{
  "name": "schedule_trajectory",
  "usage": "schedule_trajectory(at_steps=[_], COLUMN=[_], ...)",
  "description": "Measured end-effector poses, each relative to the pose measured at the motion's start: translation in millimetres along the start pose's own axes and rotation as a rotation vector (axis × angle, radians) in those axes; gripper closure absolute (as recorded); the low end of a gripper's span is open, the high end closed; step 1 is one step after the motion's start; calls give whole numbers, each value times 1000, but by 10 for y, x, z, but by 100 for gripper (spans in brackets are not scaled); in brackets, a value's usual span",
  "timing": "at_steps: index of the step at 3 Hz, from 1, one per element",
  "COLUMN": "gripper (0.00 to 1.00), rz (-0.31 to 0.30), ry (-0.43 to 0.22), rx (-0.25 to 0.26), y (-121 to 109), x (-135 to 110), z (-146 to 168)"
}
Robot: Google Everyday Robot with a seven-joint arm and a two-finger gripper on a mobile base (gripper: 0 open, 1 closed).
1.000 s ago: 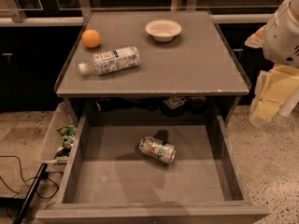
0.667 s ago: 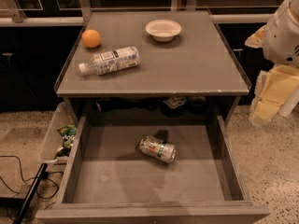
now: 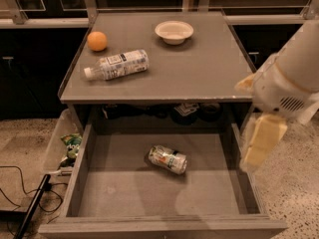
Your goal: Pick 7up can from top drawer and place on counter
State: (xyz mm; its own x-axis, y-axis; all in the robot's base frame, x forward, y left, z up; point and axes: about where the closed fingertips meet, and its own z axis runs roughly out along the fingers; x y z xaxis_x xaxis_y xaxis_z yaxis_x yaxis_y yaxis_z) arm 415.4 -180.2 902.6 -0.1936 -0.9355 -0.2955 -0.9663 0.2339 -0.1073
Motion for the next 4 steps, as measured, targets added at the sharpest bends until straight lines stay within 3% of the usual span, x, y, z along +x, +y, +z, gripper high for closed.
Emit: schedule_trajectory(at_steps=[1,2,3,4], gripper=[0,0,0,0], rz=[-16,-45,-45,-52], ry=[-52,-123,-123,-130], rx=[-73,-69,-69,-64], y=[266,448,449,407], x=[-19,-60,-61,-65], z=[593,1257,1252,1457])
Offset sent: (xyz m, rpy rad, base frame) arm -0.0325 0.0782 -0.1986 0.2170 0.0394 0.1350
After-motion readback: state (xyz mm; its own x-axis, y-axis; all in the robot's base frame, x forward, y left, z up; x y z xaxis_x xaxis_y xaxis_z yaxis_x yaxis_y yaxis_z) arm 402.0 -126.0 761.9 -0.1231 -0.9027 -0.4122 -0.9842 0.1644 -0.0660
